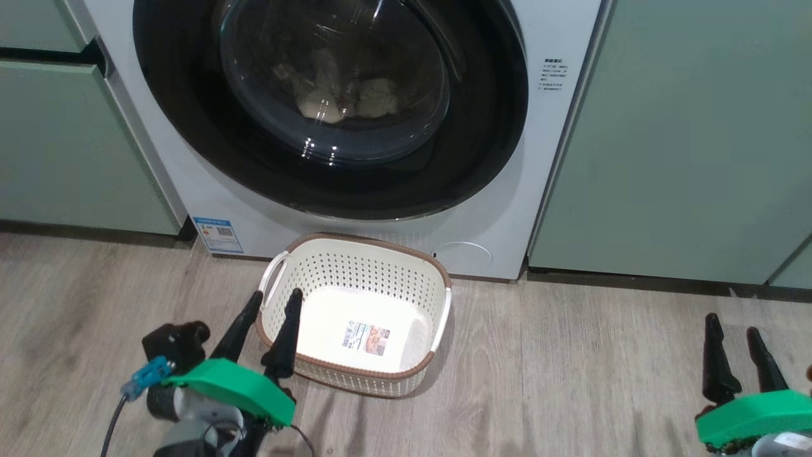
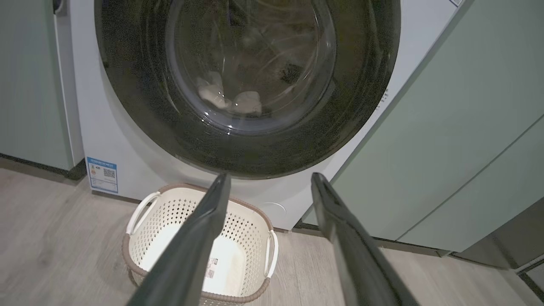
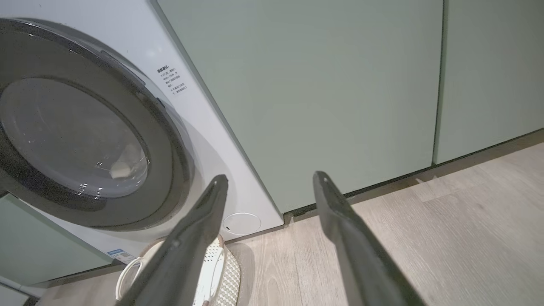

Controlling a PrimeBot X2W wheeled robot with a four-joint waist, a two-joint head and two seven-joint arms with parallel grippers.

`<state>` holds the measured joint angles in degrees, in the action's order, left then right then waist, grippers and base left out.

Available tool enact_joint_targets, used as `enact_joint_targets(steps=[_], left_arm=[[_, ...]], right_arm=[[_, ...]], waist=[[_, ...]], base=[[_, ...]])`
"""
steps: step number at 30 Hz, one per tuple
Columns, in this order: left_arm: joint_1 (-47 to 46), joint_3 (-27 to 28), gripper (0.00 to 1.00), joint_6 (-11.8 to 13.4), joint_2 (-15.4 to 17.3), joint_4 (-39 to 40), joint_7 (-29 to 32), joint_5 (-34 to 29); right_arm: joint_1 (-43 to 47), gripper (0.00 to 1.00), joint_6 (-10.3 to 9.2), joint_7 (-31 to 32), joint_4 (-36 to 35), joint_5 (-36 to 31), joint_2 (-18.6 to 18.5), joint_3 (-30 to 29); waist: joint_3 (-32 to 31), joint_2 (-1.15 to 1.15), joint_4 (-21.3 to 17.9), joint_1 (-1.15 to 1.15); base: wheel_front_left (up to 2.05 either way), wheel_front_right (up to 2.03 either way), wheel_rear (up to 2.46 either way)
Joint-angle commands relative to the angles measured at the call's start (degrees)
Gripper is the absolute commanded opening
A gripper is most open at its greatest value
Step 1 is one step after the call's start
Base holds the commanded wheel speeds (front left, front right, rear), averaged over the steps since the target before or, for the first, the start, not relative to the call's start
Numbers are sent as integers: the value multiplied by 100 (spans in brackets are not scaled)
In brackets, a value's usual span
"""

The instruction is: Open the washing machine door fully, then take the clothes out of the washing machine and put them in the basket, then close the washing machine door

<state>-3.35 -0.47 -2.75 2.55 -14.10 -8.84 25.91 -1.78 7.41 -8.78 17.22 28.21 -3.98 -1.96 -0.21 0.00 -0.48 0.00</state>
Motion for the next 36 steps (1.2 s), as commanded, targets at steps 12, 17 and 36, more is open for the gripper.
enact_joint_targets(steps=[12,17,36], left_arm=[[-453,70,100,128,115,61,-297,-967],[-494,54,100,160,120,47,-382,-1294],[-599,59,100,304,118,14,-616,-2128]], right_arm=[[-409,100,7,-302,-228,-932,-101,220],[-422,100,7,-387,-249,-1199,-105,247],[-422,100,8,-621,-292,-1844,-112,314]], waist=[[-14,0,0,0],[-19,0,-6,0],[-25,0,-25,0]], base=[[0,0,0],[0,0,0],[0,0,0]])
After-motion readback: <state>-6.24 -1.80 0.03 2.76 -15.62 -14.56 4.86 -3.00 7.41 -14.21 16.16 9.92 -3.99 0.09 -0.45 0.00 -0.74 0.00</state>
